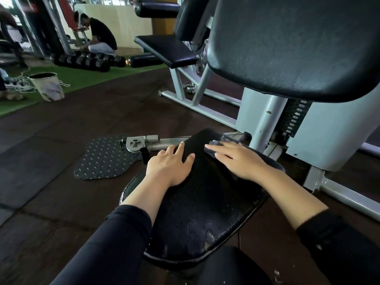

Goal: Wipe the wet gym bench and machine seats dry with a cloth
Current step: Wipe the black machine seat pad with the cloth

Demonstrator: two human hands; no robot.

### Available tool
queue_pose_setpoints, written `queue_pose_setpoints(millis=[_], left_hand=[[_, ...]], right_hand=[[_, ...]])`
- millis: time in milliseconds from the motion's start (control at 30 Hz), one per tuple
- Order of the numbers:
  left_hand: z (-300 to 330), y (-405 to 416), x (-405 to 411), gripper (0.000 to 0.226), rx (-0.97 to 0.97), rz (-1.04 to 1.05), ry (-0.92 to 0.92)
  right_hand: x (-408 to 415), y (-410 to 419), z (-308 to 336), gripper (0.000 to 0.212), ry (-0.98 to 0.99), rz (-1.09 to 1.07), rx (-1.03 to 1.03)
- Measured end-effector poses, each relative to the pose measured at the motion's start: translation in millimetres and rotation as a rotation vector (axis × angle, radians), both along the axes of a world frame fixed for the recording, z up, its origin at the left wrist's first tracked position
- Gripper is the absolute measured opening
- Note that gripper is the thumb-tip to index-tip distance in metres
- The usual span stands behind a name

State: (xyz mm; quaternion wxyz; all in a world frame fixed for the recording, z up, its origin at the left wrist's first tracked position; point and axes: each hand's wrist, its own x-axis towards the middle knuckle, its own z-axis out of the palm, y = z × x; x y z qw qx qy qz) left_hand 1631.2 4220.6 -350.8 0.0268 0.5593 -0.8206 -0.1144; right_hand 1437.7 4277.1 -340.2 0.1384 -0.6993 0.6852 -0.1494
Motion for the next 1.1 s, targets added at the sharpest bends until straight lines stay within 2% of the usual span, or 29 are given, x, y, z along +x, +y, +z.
queue_pose_setpoints(millis=[267,467,567,667,867,1000,1100], left_hand=[[-2,-1,-1,0.065,-0.024,-0.014,-0.001],[-6,-5,0,0.066,-0.026,-0.025,0.017],[-7,-4,0,0.066,-0.027,-0.031,0.023],[-8,-6,0,0.065,-0.025,-0.031,0.027],[-9,-8,-2,0.064,-0.030,-0.031,0.021],[-9,-7,-2,0.063,-0.039,-0.030,0.019],[-9,-8,-1,0.063,-0.021,-0.033,0.025]], right_hand=[[4,-19,4,0.035,0.070,0.062,0.022],[-8,-85,0,0.036,0.028,0.062,0.048],[-36,-96,-3,0.035,-0.031,-0.070,0.046],[-51,-71,-3,0.037,-0.071,-0.137,0.049],[-18,-23,0,0.038,0.122,-0.050,0.019],[24,-58,0,0.039,0.110,0.089,0.005],[25,-97,-3,0.038,0.136,0.115,0.032]])
